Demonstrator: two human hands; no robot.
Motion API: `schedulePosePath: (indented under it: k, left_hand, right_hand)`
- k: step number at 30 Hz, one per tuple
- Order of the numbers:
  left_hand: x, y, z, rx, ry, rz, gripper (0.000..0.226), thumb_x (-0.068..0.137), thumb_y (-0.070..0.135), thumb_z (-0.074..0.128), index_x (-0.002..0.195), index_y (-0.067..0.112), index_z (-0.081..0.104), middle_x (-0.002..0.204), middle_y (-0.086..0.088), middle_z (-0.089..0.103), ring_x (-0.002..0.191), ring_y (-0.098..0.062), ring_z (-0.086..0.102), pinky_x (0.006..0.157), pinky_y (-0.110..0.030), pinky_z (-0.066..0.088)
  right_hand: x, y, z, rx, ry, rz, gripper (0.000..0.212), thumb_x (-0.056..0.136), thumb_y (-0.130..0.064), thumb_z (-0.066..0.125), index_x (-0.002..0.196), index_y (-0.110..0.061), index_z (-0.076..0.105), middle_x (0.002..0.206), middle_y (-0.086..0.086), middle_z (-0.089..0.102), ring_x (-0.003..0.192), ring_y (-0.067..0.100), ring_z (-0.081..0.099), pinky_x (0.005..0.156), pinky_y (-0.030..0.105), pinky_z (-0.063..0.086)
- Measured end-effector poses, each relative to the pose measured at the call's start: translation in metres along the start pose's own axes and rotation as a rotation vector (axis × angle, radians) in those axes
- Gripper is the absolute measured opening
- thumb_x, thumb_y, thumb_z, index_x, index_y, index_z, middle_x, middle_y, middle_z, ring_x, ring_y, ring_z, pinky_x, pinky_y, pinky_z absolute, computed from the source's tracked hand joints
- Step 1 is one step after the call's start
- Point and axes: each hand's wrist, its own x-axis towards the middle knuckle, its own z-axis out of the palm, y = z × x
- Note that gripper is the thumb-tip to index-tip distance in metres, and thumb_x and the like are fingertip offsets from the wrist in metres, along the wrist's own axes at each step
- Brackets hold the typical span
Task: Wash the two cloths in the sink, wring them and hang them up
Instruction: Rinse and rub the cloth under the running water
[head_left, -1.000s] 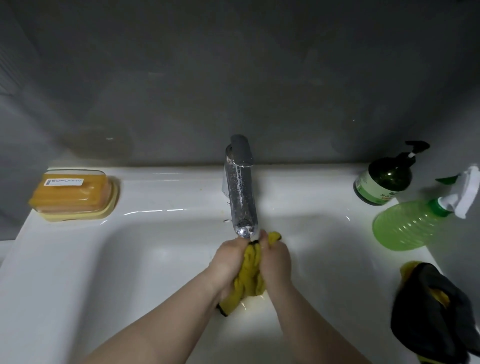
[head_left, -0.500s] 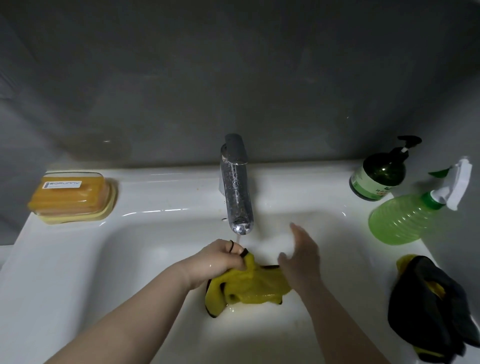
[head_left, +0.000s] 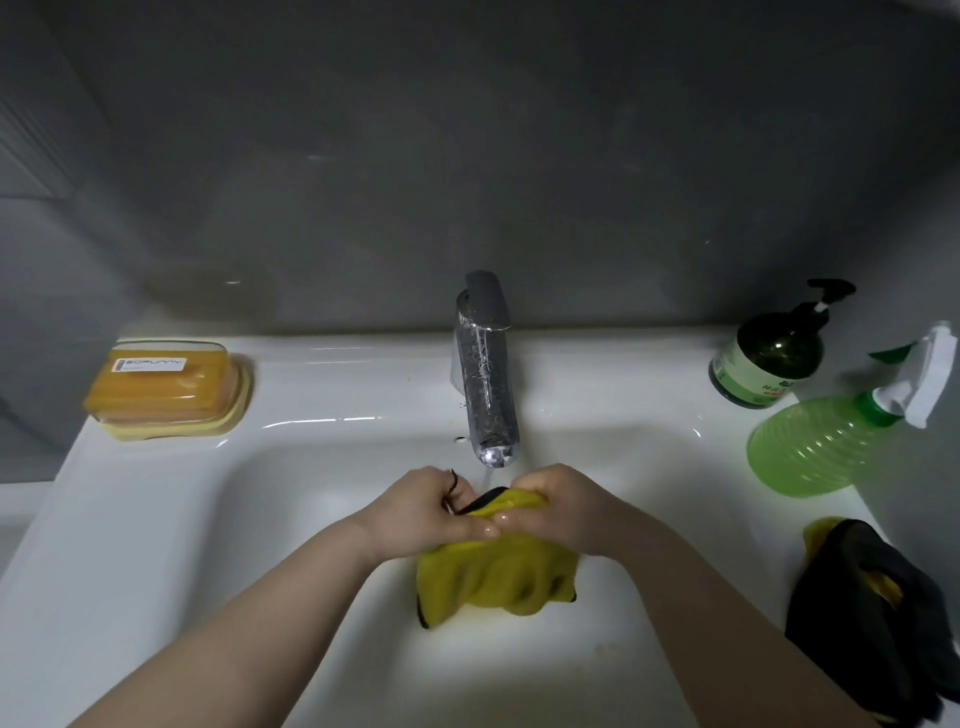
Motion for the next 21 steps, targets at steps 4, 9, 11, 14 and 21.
schedulePosePath:
  k: [4, 9, 11, 14, 21]
  left_hand:
    - [-0.009, -0.027, 0.004, 0.245, -0.145, -0.189, 0.048, 0.056, 0.066, 0.049, 0.049, 0.021, 0.034, 0.052, 0.007, 0.036, 0.052, -0.009, 0.036, 0.051, -0.021, 0.028]
    - [-0.012, -0.048, 0.001, -0.312, -0.016, -0.227, 0.043, 0.080, 0.019, 0.069, 0.048, 0.016, 0.041, 0.046, 0.003, 0.040, 0.042, -0.007, 0.039, 0.043, -0.015, 0.031]
    - [-0.011, -0.046, -0.004, -0.493, 0.038, -0.178, 0.032, 0.085, 0.008, 0.059, 0.055, 0.015, 0.051, 0.045, 0.003, 0.048, 0.037, -0.004, 0.044, 0.041, -0.013, 0.034]
    - [-0.005, -0.040, -0.007, -0.781, 0.077, -0.167, 0.014, 0.090, 0.007, 0.049, 0.084, 0.007, 0.062, 0.056, 0.004, 0.068, 0.049, -0.007, 0.062, 0.044, -0.016, 0.047]
    - [0.010, -0.015, 0.016, -1.252, 0.150, -0.491, 0.052, 0.090, 0.049, 0.040, 0.072, 0.009, 0.069, 0.070, -0.012, 0.074, 0.075, -0.027, 0.066, 0.062, -0.036, 0.049]
  right_hand:
    - [-0.004, -0.001, -0.008, 0.286, 0.146, -0.030, 0.022, 0.085, -0.013, 0.059, 0.064, -0.021, 0.060, 0.065, 0.001, 0.060, 0.058, 0.006, 0.056, 0.062, 0.024, 0.047]
    - [-0.005, 0.017, -0.020, 0.570, 0.238, 0.038, 0.012, 0.088, -0.017, 0.054, 0.084, -0.009, 0.063, 0.072, 0.007, 0.061, 0.065, 0.014, 0.060, 0.056, 0.019, 0.050]
    - [-0.001, 0.027, -0.017, 0.692, 0.294, 0.123, 0.019, 0.092, -0.018, 0.047, 0.096, -0.006, 0.061, 0.086, 0.013, 0.063, 0.080, 0.024, 0.061, 0.065, 0.026, 0.053]
    - [0.002, 0.035, -0.012, 0.831, 0.438, 0.275, 0.032, 0.093, -0.023, 0.044, 0.116, -0.003, 0.055, 0.110, 0.019, 0.059, 0.104, 0.037, 0.055, 0.089, 0.047, 0.047]
    - [0.010, 0.010, 0.032, 0.932, 0.319, 0.357, 0.015, 0.084, -0.024, 0.056, 0.084, -0.013, 0.066, 0.085, 0.016, 0.064, 0.085, 0.031, 0.058, 0.077, 0.044, 0.049]
